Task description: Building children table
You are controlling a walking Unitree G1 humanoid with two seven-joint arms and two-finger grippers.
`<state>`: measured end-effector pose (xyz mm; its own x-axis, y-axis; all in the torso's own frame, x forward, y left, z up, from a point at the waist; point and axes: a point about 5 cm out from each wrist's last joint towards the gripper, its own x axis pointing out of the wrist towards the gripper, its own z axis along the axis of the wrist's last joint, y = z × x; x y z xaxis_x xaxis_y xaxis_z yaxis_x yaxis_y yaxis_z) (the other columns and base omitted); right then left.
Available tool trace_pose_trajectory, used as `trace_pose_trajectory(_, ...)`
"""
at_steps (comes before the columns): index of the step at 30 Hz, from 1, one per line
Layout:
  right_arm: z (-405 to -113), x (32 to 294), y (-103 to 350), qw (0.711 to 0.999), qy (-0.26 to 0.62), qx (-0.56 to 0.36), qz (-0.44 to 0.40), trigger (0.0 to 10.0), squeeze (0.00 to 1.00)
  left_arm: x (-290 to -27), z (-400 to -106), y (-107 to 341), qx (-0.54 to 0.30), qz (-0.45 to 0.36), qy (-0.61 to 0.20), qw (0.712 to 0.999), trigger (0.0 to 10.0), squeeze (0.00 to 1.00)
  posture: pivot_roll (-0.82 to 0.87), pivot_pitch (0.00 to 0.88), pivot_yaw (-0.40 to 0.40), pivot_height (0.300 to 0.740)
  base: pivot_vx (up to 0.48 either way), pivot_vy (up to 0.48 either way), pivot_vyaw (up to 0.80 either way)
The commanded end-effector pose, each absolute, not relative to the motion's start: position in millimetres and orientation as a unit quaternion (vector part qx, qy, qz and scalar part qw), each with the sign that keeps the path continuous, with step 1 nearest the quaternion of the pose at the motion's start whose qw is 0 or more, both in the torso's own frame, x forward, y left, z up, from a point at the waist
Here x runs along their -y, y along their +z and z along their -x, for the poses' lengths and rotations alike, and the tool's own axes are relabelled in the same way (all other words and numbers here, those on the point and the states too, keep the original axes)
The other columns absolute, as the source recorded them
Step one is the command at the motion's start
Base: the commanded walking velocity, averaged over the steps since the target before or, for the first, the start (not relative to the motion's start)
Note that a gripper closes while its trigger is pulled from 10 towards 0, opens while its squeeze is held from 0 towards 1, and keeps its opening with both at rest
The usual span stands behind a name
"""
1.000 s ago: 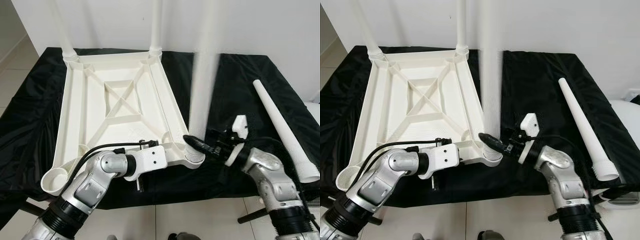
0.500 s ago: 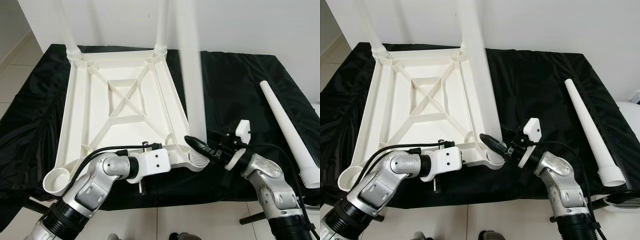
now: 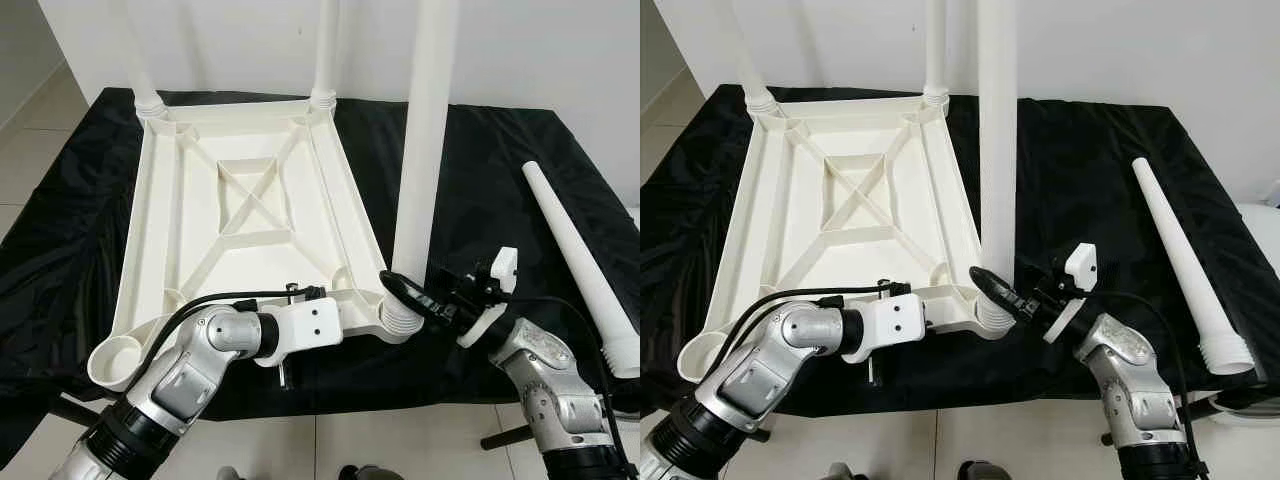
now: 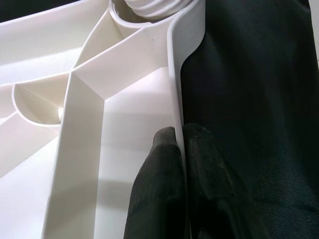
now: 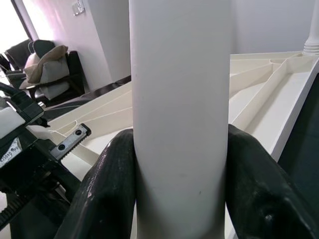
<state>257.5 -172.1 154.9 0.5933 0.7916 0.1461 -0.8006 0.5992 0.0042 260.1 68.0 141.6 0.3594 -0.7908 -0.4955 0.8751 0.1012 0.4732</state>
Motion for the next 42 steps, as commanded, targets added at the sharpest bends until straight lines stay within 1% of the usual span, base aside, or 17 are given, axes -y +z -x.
trace_pose_trajectory(1, -250.0, 171.7, 132.3, 0.889, 0.455, 0.004, -0.055, 0.0, 0.0, -74.7, -266.5, 137.5, -0.063, -0.378, -0.529, 0.758, 10.0, 0.0, -0.06, 0.135, -0.006, 0.74, 0.0, 0.0, 0.0)
trace_pose_trajectory(7, -251.8, 172.8, 141.7, 0.891, 0.449, 0.025, -0.057, 0.0, 0.0, -75.3, -266.7, 137.5, -0.064, -0.378, -0.527, 0.758, 10.0, 0.0, -0.06, 0.131, -0.005, 0.74, 0.0, 0.0, 0.0)
trace_pose_trajectory(8, -253.2, 172.5, 144.6, 0.893, 0.445, 0.034, -0.056, 10.0, 0.0, -75.4, -266.9, 137.6, -0.064, -0.378, -0.527, 0.758, 10.0, 0.0, -0.06, 0.13, -0.004, 0.74, 0.0, 0.0, 0.0)
trace_pose_trajectory(13, -253.4, 171.1, 144.8, 0.895, 0.441, 0.039, -0.052, 10.0, 0.0, -75.3, -267.4, 137.8, -0.063, -0.379, -0.527, 0.758, 10.0, 0.0, -0.06, 0.129, -0.005, 0.74, 0.0, 0.0, 0.0)
trace_pose_trajectory(15, -253.2, 170.7, 142.7, 0.903, 0.424, 0.049, -0.046, 10.0, 0.0, -75.4, -267.7, 138.1, -0.063, -0.379, -0.527, 0.758, 10.0, 0.0, -0.07, 0.128, -0.003, 0.74, 0.0, 0.0, 0.0)
trace_pose_trajectory(18, -253.4, 170.6, 142.3, 0.906, 0.417, 0.053, -0.045, 10.0, 0.0, -75.6, -267.7, 138.1, -0.063, -0.379, -0.527, 0.758, 10.0, 0.0, -0.07, 0.128, -0.003, 0.74, 0.0, 0.0, 0.0)
trace_pose_trajectory(20, -257.7, 169.8, 145.4, 0.922, 0.375, 0.086, -0.044, 10.0, 0.0, -75.4, -267.9, 137.9, -0.063, -0.379, -0.527, 0.758, 10.0, 0.0, -0.07, 0.126, -0.001, 0.74, 0.0, 0.0, 0.0)
trace_pose_trajectory(25, -260.3, 169.4, 147.8, 0.932, 0.343, 0.111, -0.038, 10.0, 0.0, -75.3, -267.9, 137.9, -0.063, -0.38, -0.528, 0.757, 10.0, 0.0, -0.07, 0.123, 0.0, 0.74, 0.0, 0.0, 0.0)
trace_pose_trajectory(37, -263.5, 169.5, 153.5, 0.935, 0.325, 0.131, -0.051, 10.0, 0.0, -74.3, -268.0, 138.2, -0.063, -0.379, -0.53, 0.756, 10.0, 0.0, -0.07, 0.12, 0.003, 0.74, 0.0, 0.0, 0.0)
trace_pose_trajectory(42, -256.2, 163.9, 144.4, 0.935, 0.331, 0.126, -0.038, 10.0, 0.0, -74.7, -268.4, 138.6, -0.063, -0.38, -0.529, 0.756, 10.0, 0.0, -0.07, 0.126, 0.0, 0.74, 0.0, 0.0, 0.0)
